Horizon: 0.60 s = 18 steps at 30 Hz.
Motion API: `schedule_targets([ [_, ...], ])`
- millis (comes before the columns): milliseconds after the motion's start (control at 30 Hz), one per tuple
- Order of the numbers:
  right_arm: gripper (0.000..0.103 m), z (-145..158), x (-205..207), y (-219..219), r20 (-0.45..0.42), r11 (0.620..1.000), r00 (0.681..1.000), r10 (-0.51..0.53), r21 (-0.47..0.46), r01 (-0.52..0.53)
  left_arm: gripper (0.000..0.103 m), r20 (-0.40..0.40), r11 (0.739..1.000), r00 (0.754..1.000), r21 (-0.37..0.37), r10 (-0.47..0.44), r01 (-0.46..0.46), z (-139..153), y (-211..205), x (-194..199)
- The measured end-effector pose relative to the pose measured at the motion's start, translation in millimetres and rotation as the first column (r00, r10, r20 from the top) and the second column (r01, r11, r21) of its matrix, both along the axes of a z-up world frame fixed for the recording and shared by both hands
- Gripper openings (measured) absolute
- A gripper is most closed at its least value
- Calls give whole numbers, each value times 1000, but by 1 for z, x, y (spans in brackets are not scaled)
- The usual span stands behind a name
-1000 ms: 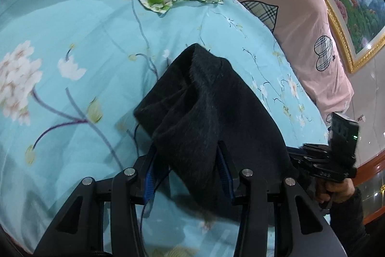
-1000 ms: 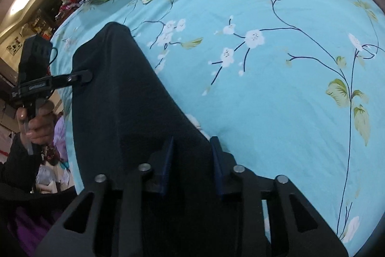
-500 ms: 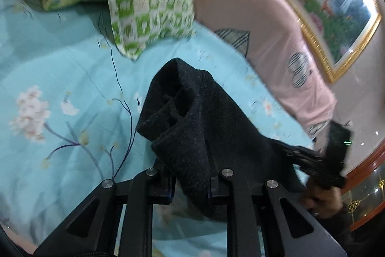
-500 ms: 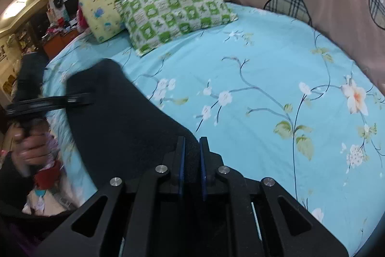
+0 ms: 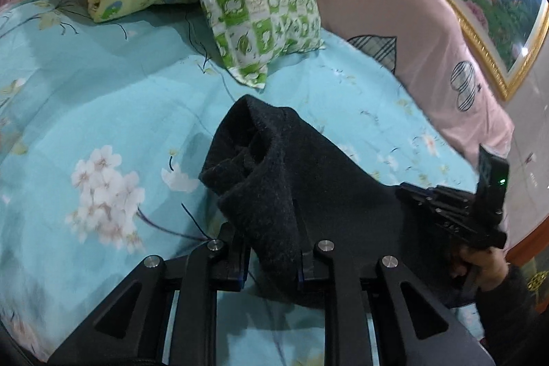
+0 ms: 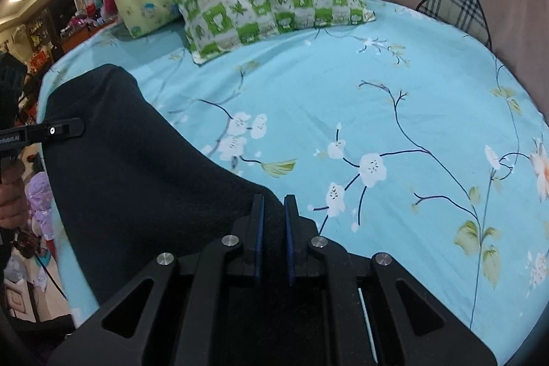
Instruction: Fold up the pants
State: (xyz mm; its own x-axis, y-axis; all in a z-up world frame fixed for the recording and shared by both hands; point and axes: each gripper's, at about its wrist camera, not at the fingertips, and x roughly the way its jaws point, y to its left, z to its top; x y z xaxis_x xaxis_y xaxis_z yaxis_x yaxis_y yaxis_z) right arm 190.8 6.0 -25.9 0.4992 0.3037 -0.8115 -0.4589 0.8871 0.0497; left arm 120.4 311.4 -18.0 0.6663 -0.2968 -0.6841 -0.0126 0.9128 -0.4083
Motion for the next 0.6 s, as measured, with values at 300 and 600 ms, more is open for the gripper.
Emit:
schedule_targets([
  [300,37,0,-2,-25,74,994,991,-111,22,110,41,0,995,996,39,91,-91,-6,15,-14],
  [600,39,44,-60,-55,56,981,984,-168,111,161,49,79,994,995,84,58,-65,42,-10,-28],
])
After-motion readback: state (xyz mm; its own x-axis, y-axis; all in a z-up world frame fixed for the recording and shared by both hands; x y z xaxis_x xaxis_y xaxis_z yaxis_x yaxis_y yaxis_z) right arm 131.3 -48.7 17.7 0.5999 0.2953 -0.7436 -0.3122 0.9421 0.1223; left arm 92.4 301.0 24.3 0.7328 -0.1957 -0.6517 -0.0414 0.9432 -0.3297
